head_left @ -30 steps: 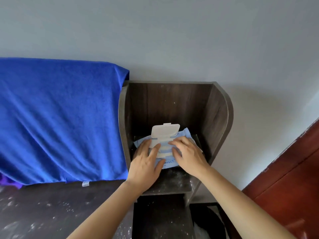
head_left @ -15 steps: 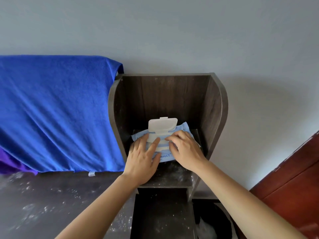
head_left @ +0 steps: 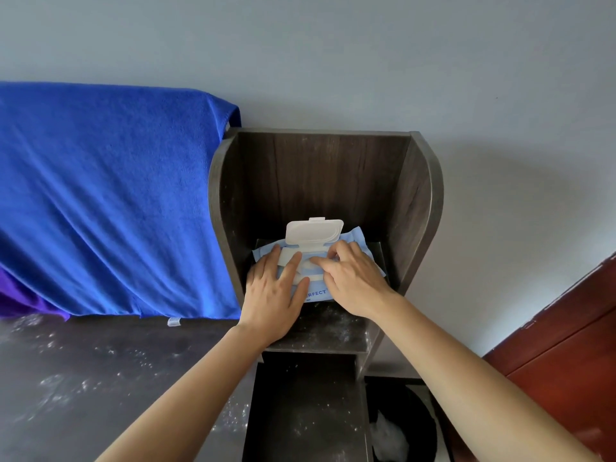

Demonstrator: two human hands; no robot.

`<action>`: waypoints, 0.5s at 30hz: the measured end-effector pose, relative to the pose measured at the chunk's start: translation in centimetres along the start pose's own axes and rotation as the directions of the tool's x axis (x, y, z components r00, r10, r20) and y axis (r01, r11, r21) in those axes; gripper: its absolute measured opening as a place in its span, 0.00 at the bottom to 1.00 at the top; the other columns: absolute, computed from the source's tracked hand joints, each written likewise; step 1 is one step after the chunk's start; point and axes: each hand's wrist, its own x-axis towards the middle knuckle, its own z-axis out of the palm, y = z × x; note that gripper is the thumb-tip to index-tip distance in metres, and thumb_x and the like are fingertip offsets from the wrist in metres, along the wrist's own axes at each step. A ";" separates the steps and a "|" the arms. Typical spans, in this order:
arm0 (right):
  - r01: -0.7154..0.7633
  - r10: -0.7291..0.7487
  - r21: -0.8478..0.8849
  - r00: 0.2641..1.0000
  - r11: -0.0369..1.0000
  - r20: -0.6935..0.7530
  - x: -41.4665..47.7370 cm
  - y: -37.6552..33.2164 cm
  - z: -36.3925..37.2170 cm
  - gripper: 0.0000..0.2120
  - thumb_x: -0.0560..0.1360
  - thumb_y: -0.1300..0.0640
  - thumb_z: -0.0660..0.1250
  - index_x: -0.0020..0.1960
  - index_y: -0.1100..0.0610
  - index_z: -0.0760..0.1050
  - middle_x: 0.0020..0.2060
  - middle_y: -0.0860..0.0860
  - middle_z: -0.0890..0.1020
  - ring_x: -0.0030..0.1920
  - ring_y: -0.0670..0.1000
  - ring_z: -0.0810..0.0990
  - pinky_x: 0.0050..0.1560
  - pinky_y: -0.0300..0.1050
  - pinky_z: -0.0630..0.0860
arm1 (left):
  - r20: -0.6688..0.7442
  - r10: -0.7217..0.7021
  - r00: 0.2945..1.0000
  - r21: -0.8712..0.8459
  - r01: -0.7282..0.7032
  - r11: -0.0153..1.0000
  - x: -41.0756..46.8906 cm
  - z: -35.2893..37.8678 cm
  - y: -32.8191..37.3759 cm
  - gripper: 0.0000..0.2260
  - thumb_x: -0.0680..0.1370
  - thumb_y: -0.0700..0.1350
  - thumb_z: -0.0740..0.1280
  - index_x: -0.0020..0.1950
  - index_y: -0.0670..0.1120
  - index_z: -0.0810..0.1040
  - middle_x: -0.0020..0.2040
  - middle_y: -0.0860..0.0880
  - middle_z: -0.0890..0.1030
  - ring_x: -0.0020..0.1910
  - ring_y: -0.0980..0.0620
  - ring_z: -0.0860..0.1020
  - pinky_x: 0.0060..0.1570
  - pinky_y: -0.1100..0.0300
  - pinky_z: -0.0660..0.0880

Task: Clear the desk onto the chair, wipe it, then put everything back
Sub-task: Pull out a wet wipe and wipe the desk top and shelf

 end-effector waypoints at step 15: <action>-0.218 0.229 0.219 0.973 0.951 -0.027 2.8 -0.2 -0.1 0.11 0.76 0.48 0.73 0.54 0.52 0.85 0.58 0.51 0.83 0.55 0.51 0.80 0.51 0.44 0.79 | 0.003 0.000 1.000 -0.034 0.000 0.999 -0.3 0.1 -0.3 0.24 0.81 0.54 0.63 0.76 0.47 0.68 0.75 0.37 0.65 0.71 0.36 0.68 0.69 0.43 0.65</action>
